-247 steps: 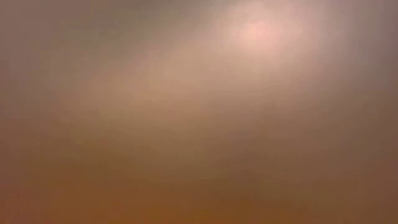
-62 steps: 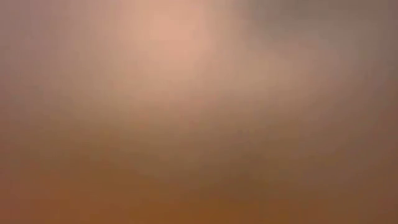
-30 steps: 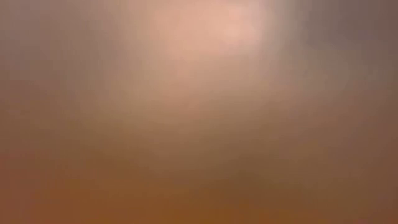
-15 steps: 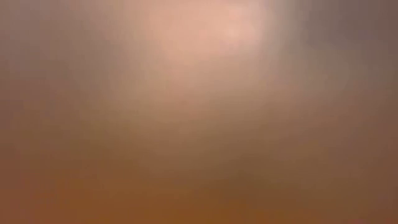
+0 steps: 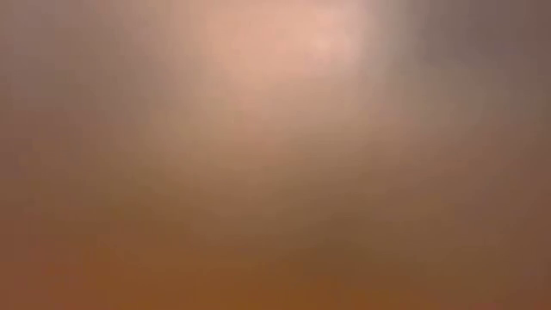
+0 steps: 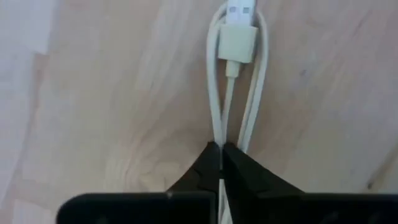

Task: Pick & Place USB Port
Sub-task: Put the brown charger cable into the orange bin

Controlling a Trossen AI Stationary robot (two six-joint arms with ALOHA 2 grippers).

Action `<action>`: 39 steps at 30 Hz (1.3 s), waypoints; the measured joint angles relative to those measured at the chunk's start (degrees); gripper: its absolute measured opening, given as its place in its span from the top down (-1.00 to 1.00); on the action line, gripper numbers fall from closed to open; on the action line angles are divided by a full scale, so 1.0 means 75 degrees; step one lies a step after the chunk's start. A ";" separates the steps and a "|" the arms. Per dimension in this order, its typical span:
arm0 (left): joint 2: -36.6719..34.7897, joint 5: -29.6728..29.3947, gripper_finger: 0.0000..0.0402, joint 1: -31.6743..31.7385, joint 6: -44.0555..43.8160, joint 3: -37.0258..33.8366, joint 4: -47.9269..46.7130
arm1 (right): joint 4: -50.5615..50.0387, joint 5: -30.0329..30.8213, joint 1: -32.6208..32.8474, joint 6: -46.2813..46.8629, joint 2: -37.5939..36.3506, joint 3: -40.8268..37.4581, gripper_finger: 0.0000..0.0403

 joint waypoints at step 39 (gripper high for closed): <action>-0.4890 -0.5387 1.00 -0.2103 0.2923 0.0013 0.3929 | 0.2384 -0.0462 -0.0155 0.0214 0.3019 0.2311 0.00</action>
